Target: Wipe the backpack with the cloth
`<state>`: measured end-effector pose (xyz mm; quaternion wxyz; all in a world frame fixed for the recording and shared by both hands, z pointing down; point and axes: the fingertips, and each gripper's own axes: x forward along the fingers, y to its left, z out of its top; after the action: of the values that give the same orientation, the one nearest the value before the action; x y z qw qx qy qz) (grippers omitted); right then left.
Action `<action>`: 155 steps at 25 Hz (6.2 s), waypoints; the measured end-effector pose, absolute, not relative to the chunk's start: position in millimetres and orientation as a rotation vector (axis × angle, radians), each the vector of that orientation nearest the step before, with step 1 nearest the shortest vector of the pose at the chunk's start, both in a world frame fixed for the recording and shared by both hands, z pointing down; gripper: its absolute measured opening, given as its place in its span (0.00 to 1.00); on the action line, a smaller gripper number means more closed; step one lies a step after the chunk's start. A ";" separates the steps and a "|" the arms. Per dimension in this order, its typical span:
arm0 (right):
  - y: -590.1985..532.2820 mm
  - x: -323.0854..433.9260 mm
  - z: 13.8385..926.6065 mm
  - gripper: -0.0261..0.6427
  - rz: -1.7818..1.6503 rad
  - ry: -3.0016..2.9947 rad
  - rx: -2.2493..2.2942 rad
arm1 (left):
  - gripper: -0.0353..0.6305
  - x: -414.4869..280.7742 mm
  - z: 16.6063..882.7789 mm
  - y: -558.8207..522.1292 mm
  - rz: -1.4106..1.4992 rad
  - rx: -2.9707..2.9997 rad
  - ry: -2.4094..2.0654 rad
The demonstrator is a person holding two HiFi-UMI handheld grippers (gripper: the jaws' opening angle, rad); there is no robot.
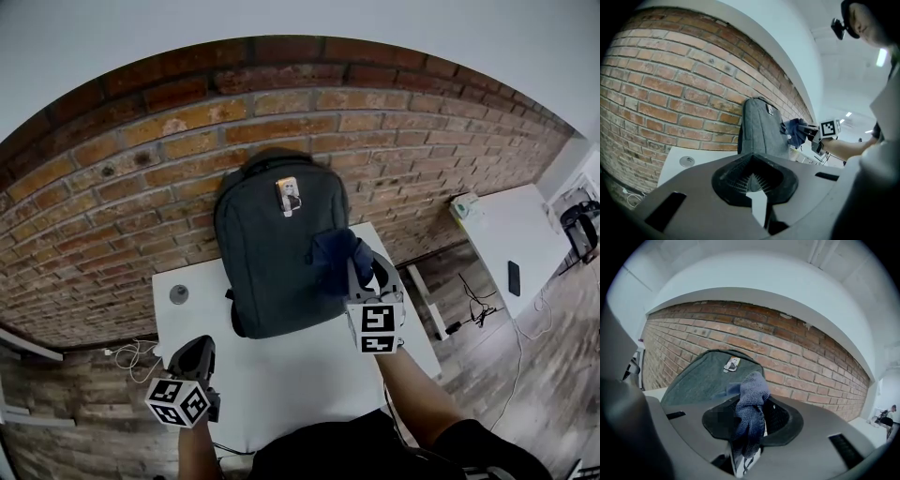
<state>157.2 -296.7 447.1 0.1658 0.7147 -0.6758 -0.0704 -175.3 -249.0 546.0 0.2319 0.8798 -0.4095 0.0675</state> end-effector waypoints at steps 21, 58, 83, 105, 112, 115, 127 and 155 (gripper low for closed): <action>-191.3 259.0 471.1 0.20 -0.042 -2.077 2.051 | 0.03 -105.0 503.1 -189.6 0.191 2.419 -1.303; -36.1 234.0 468.4 0.20 -0.086 -2.200 1.984 | 0.03 -131.9 485.9 -30.4 0.206 2.427 -1.400; 194.1 119.8 431.5 0.20 -0.097 -2.201 2.044 | 0.03 -264.7 497.8 187.6 0.123 2.430 -1.403; 279.4 118.0 390.5 0.20 -0.171 -2.239 2.048 | 0.03 -247.8 484.7 233.6 0.101 2.484 -1.351; 305.2 157.6 398.7 0.20 -0.120 -2.237 2.034 | 0.03 -207.7 482.5 261.0 0.137 2.476 -1.348; 321.4 177.1 399.3 0.20 -0.111 -2.239 2.028 | 0.03 -183.2 476.7 274.2 0.144 2.489 -1.339; 396.4 236.7 413.6 0.20 -0.086 -2.290 1.970 | 0.03 -105.1 465.9 352.3 0.192 2.524 -1.334; 466.1 232.6 418.8 0.20 -0.030 -2.443 1.939 | 0.03 -106.3 477.4 457.7 0.278 2.470 -1.383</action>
<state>232.6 466.1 418.8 0.0112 0.6215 -0.7833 -0.0097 -106.3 457.7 477.4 0.1480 0.8589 -0.4807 0.0965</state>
